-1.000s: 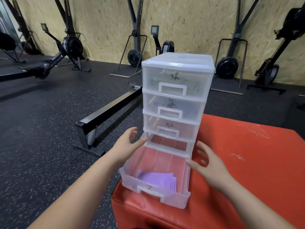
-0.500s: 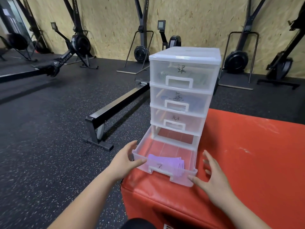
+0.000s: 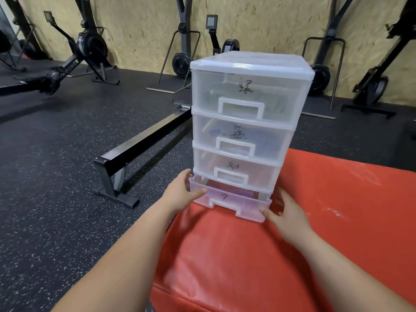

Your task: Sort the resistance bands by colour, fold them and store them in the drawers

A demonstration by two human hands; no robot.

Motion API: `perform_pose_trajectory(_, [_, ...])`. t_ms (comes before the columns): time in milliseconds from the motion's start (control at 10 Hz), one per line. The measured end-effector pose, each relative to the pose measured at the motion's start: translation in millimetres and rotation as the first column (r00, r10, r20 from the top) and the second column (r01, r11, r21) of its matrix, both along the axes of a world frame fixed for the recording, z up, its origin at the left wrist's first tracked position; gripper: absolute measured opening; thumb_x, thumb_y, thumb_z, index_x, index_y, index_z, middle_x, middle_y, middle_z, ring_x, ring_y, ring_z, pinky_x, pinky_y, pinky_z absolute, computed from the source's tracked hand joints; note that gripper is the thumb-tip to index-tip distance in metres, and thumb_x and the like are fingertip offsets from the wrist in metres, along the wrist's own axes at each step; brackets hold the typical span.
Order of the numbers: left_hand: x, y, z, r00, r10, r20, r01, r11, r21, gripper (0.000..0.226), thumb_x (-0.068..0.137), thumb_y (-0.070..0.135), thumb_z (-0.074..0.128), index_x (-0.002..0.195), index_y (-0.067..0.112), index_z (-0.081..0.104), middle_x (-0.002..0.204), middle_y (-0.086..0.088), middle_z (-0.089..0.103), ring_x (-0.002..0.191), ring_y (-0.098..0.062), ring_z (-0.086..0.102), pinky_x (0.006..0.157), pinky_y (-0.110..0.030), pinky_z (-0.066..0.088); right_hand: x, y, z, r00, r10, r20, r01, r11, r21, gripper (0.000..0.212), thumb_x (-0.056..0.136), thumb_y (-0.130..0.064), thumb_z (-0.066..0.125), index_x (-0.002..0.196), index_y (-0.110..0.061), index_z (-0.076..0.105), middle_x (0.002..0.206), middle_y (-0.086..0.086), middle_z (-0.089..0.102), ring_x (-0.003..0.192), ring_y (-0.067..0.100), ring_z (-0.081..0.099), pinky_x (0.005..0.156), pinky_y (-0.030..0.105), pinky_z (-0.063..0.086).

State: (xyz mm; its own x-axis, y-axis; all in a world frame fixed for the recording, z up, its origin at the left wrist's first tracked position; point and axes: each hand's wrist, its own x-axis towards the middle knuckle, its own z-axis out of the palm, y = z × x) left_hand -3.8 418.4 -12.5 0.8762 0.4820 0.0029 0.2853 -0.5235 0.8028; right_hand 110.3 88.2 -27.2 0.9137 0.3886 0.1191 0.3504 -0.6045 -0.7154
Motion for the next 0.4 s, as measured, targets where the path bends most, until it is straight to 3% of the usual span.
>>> perform_pose_trajectory(100, [18.0,-4.8,-2.4,1.000,0.004,0.004,-0.005,0.999,0.054,0.070,0.077,0.064,0.081,0.134,0.030,0.061,0.124,0.012,0.071,0.112,-0.013,0.068,0.095,-0.035,0.053,8.3,6.4,1.1,0.999,-0.038,0.034,0.038,0.999,-0.002,0.058,0.084,-0.052,0.077,0.135,-0.028,0.062,0.127,-0.011,0.071,0.116,0.013,0.067,0.096,0.034,0.054])
perform_pose_trajectory(200, [29.1,-12.2,-4.7,0.995,0.094,0.042,-0.097,0.992,0.086,0.049,0.085,0.053,0.083,0.119,0.025,0.063,0.109,0.009,0.068,0.099,-0.017,0.064,0.080,-0.034,0.047,12.5,11.1,2.1,0.995,-0.084,0.045,0.083,0.996,0.029,0.044,0.088,-0.038,0.080,0.127,-0.025,0.064,0.117,-0.009,0.073,0.105,0.013,0.067,0.087,0.027,0.047])
perform_pose_trajectory(300, [31.6,-16.2,-3.0,0.993,0.117,0.030,-0.121,0.982,0.146,0.046,0.088,0.054,0.080,0.116,0.023,0.060,0.105,0.007,0.066,0.095,-0.020,0.062,0.077,-0.036,0.046,17.0,11.1,2.1,0.997,-0.077,0.007,0.077,0.996,0.036,0.048,0.088,-0.039,0.081,0.129,-0.025,0.062,0.113,-0.011,0.073,0.096,0.009,0.069,0.084,0.026,0.047])
perform_pose_trajectory(400, [28.6,-17.7,-6.9,0.996,0.086,-0.015,-0.081,0.979,0.189,0.051,0.092,0.053,0.075,0.127,0.019,0.057,0.116,0.001,0.066,0.102,-0.024,0.062,0.084,-0.038,0.049,17.6,8.3,6.3,0.998,-0.038,-0.058,0.040,0.998,0.041,0.055,0.087,-0.050,0.079,0.133,-0.024,0.060,0.120,-0.009,0.072,0.094,0.009,0.071,0.086,0.031,0.053])
